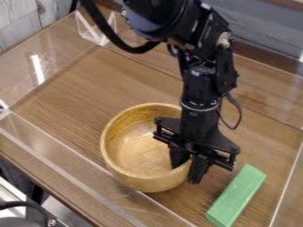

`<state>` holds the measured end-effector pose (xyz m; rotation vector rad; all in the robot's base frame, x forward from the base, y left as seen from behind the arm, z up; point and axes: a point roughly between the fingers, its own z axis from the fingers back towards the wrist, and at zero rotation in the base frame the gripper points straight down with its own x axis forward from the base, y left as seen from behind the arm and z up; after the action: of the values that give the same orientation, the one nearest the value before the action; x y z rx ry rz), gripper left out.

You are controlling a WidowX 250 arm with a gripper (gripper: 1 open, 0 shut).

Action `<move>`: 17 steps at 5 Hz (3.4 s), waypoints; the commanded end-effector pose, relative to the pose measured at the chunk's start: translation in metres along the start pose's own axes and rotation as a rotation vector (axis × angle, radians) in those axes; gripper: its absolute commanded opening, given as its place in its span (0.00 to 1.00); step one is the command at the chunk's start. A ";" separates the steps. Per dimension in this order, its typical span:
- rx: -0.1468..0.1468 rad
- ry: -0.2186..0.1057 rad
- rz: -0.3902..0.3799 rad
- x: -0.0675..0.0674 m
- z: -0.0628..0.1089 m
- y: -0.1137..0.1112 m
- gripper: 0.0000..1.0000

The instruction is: Remove the green block from inside the brown bowl and put it on the table

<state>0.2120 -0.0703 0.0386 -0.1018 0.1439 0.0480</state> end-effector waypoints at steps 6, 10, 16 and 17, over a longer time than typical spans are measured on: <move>-0.030 -0.017 0.000 0.018 0.034 0.005 1.00; -0.046 -0.111 -0.037 0.067 0.098 0.005 1.00; -0.040 -0.187 -0.104 0.063 0.102 0.028 1.00; -0.040 -0.195 -0.128 0.062 0.099 0.020 1.00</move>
<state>0.2841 -0.0351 0.1083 -0.1420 -0.0004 -0.0584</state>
